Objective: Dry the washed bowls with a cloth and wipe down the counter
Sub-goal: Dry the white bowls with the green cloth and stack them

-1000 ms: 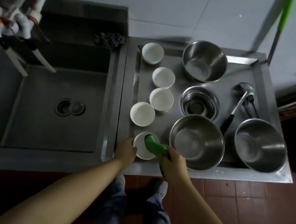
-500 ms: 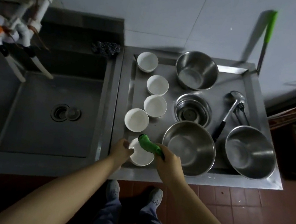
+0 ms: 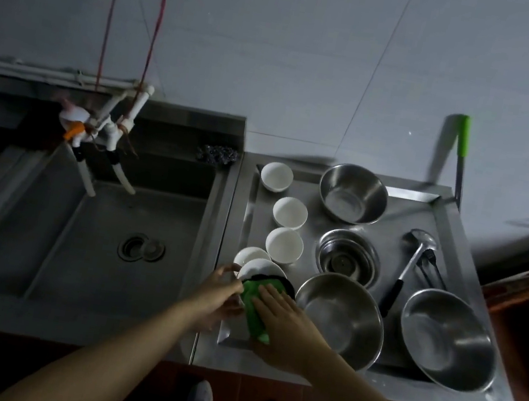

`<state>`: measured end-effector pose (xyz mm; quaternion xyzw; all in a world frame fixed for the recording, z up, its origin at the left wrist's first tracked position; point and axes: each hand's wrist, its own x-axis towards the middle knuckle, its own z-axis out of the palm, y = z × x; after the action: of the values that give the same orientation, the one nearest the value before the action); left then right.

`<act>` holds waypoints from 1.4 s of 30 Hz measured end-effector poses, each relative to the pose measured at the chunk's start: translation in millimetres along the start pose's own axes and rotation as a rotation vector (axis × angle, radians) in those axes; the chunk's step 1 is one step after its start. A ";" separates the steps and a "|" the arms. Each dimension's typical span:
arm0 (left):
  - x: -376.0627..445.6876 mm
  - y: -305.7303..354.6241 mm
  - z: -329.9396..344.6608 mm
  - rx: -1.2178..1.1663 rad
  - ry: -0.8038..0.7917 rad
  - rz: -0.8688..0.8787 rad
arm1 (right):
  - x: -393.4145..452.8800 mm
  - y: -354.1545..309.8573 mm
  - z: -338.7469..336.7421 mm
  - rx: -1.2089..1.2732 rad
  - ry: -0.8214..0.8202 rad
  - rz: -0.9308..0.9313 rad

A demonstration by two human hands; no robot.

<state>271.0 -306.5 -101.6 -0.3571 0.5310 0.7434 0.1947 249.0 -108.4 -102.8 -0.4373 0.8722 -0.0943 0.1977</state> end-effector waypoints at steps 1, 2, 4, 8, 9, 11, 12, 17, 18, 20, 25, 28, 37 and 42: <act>-2.5 2.3 1.9 0.000 -0.009 0.008 | 1.7 -0.1 -2.5 -0.015 0.011 -0.006; -6.0 5.1 4.3 -0.004 -0.024 0.024 | 4.9 0.8 -2.2 -0.018 0.028 -0.008; -12.8 9.8 9.6 -0.001 -0.058 0.068 | 8.8 1.4 -2.3 0.043 0.060 0.006; -17.6 17.1 17.9 -0.002 -0.093 0.107 | 5.4 7.3 0.9 0.105 0.314 -0.061; -17.1 19.5 19.4 0.011 -0.097 0.103 | 2.9 9.1 0.7 0.108 0.374 -0.079; -16.3 25.9 19.6 0.043 -0.104 0.084 | -1.7 14.9 -0.2 0.075 0.420 -0.131; -16.4 30.6 18.5 0.065 -0.109 0.068 | -4.8 19.2 -0.9 0.031 0.424 -0.165; -14.2 50.6 10.3 0.224 -0.243 -0.003 | -22.8 43.2 -10.2 -0.226 0.359 -0.359; -13.8 50.8 13.3 0.231 -0.242 0.007 | -22.3 45.8 -11.6 -0.257 0.363 -0.360; -12.3 45.6 24.7 0.178 -0.232 0.058 | -18.2 44.8 -14.6 -0.274 0.395 -0.306; -9.9 13.5 52.0 0.082 -0.106 0.262 | -6.6 23.0 -18.1 -0.205 0.476 -0.105; -17.4 15.5 58.4 0.180 -0.044 0.271 | -8.7 10.6 -11.6 -0.165 0.496 -0.076; -13.4 47.2 47.9 0.486 -0.093 0.196 | -32.9 19.2 -20.4 -0.060 0.121 -0.090; -11.2 38.7 49.2 0.577 -0.082 0.177 | -20.2 22.1 -28.9 -0.081 0.146 -0.180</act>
<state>236.7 -273.7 -59.2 -0.2091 0.7411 0.5895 0.2439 231.5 -79.2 -78.8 -0.5135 0.8446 -0.1079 0.1064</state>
